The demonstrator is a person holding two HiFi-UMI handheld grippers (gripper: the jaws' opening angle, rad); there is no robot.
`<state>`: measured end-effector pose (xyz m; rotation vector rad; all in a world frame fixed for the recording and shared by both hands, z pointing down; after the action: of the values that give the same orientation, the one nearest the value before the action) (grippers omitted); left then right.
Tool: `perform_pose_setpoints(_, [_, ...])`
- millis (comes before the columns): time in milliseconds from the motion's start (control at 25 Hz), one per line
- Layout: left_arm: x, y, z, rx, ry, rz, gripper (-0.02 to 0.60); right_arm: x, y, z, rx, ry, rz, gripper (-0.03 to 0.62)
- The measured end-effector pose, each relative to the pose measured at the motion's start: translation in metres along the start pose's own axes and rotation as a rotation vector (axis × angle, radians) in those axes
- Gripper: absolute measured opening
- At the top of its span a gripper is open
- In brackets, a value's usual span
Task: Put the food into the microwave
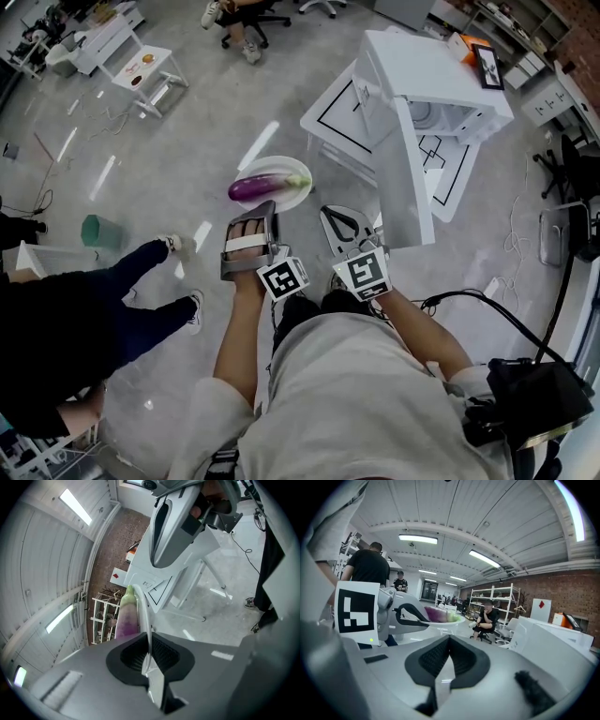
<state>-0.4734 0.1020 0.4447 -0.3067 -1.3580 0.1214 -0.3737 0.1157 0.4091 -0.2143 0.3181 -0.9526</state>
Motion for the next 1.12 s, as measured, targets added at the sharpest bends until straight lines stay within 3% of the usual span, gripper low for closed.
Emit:
perform_pose_setpoints(200, [-0.004, 0.0, -0.011, 0.069, 0.012, -0.007, 0.026, 0.002, 0.02, -0.024, -0.023, 0.089, 0.047, 0.011])
perform_pose_setpoints(360, [-0.011, -0.003, -0.03, 0.153, 0.022, -0.016, 0.025, 0.016, 0.052, -0.047, -0.051, 0.15, 0.144, 0.011])
perform_pose_setpoints(680, [-0.016, 0.015, -0.098, 0.308, 0.007, -0.015, 0.026, 0.033, 0.116, -0.056, -0.03, 0.103, 0.272, 0.011])
perform_pose_setpoints(1120, [-0.031, 0.053, -0.208, 0.422, -0.032, -0.04, 0.026, 0.079, 0.224, -0.03, 0.025, 0.057, 0.433, 0.011])
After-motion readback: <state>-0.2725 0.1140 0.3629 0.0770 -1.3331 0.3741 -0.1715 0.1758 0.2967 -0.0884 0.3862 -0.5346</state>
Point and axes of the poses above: the fingertips, and each gripper's own axes: y backward along the fingers, x to its right, z out of its underside, the point moved 2 cm from there along y, backward along the fingers, and after that the axes turned 9 degrees about -z, right-handed, at the moved point
